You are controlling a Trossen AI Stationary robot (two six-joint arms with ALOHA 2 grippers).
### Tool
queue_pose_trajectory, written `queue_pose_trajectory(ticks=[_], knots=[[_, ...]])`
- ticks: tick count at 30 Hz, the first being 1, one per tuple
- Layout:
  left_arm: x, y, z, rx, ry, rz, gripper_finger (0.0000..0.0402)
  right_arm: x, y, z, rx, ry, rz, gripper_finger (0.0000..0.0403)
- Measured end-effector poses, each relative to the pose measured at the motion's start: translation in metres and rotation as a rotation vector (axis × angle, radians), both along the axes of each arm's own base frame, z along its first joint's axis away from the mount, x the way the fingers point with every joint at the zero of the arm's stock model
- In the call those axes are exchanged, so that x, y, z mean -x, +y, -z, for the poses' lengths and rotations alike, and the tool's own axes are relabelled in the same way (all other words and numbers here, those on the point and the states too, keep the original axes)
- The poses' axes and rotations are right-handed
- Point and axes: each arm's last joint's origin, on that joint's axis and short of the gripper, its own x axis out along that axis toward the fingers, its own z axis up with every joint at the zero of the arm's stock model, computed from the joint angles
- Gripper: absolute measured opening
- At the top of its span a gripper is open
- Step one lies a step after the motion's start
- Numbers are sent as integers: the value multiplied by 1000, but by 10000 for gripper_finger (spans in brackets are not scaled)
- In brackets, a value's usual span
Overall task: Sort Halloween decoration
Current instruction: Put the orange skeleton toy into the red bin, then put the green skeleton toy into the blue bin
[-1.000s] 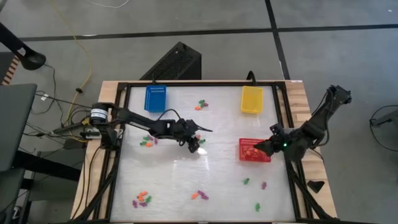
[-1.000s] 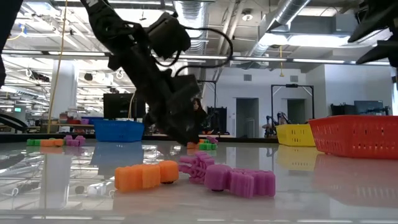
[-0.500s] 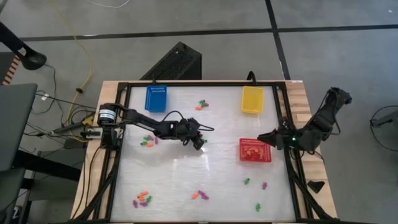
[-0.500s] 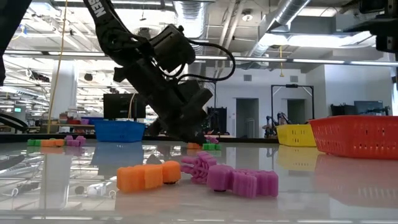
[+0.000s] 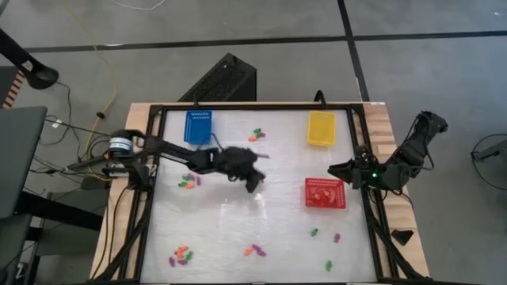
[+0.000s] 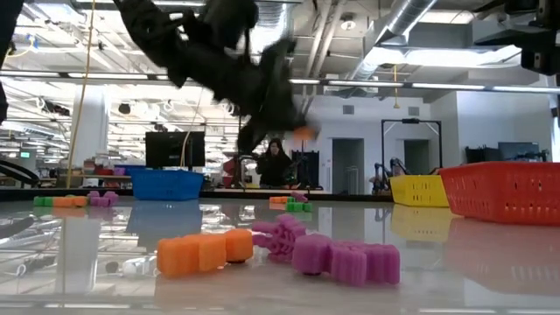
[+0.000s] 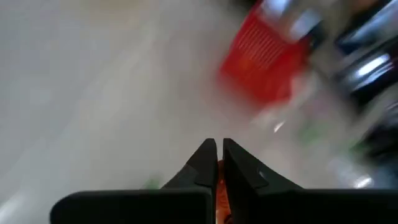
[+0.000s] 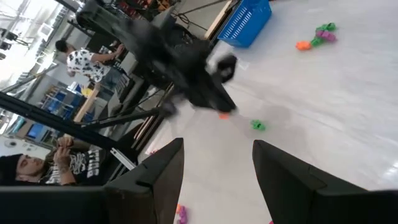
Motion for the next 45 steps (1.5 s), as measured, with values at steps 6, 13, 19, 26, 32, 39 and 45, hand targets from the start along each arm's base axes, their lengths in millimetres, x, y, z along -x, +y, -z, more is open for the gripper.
queue_pose_trajectory(ticks=[6,13,19,26,32,39,45], knots=[[-22,-2,-37,66,-175,126,0,0,0,0,28,-1,6,221],[-98,-16,-28,90,-174,332,0,-2,1,-20,189,-135,98,221],[-153,-13,-18,-40,-52,396,0,3,2,-34,218,-208,54,221],[-194,-28,-4,-167,34,471,0,10,3,-36,191,-231,-1,221],[-208,-31,5,-160,47,449,0,11,5,-36,179,-238,-22,221],[-208,-27,3,-148,42,424,28,11,5,-36,181,-237,-28,221],[-209,-18,2,-94,36,403,104,11,5,-36,190,-234,-30,221]])
